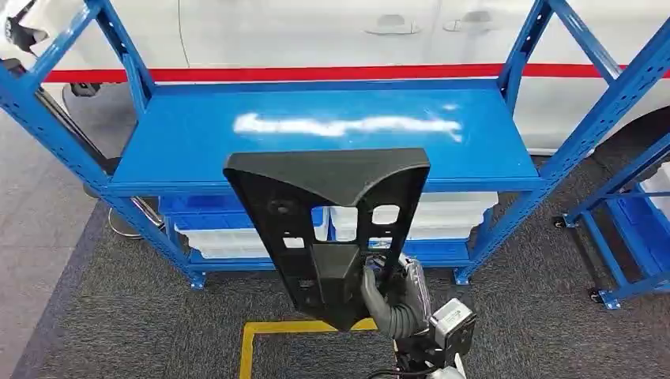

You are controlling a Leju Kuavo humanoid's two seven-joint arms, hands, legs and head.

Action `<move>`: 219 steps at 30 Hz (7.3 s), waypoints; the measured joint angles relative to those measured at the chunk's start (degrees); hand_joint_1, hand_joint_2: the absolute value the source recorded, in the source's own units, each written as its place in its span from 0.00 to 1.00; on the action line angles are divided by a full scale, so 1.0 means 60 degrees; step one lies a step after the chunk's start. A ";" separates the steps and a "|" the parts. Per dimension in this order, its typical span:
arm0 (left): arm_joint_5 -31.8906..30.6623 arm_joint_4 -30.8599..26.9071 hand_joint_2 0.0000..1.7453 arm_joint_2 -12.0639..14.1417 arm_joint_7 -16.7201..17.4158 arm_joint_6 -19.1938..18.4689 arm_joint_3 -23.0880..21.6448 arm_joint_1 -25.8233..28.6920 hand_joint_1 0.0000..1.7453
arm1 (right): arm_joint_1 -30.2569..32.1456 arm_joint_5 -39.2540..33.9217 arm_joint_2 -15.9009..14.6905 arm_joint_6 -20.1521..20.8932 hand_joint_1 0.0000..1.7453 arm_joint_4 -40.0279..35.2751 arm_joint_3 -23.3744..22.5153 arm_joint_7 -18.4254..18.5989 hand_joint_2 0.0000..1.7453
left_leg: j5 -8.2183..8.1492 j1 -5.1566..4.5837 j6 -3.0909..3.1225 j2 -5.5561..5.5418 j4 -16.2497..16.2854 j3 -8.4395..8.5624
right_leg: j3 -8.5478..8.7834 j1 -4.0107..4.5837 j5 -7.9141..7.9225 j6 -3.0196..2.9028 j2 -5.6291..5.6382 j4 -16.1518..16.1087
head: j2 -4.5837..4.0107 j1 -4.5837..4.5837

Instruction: Take the parts from the cabinet and place them on the table.

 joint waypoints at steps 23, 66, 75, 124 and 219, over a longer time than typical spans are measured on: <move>-0.0375 -0.0004 1.00 0.0000 0.0018 -0.0098 0.0073 -0.0009 0.00 | 0.0358 0.0794 0.0029 0.0270 1.00 0.0117 0.0076 -0.0412 1.00 | -0.0694 0.0132 -0.0346 0.0043 0.2686 -0.2385 | 0.0737 -0.0178 -0.0531 -0.0134 0.0008 -0.0238 | 0.0000 -0.0004; -0.0838 0.0004 1.00 0.0291 -0.0040 -0.0248 -0.0091 -0.0261 0.00 | 0.2293 0.1275 -0.0565 -0.1028 1.00 -0.0875 0.0116 -0.0933 1.00 | 0.0393 0.0113 0.0194 0.0035 0.0042 -0.0478 | -0.0270 -0.0174 -0.0475 0.0351 0.0066 0.0428 | 0.0000 0.0004; -0.0849 0.0004 1.00 0.0295 -0.0062 -0.0248 -0.0131 -0.0265 0.00 | 0.2751 0.1216 -0.0758 -0.1162 1.00 -0.1140 0.0113 -0.0976 1.00 | 0.1101 0.0017 0.0135 0.0072 0.0190 -0.1419 | 0.1411 -0.0148 -0.1120 0.0207 0.0080 0.0012 | 0.0000 -0.0004; -0.0619 0.0036 1.00 0.0288 0.0219 -0.0015 0.0117 -0.0160 0.00 | 0.5323 0.0455 0.2382 0.2328 1.00 -0.2503 -0.4452 -0.2648 1.00 | 0.0407 0.0167 -0.0209 -0.0889 0.0435 -0.0773 | 0.0642 -0.0091 -0.0639 -0.0092 0.0974 0.0059 | 0.0000 0.0000; -0.1486 0.0051 1.00 0.0182 -0.0128 0.0120 -0.0128 -0.0218 0.00 | 0.4262 0.2043 0.2470 0.1646 1.00 -0.1366 -0.4452 -0.2648 1.00 | 0.0399 0.0106 -0.0105 -0.0832 0.0395 -0.0927 | 0.0324 -0.0130 -0.0577 0.0102 0.1589 0.0123 | 0.0000 0.0000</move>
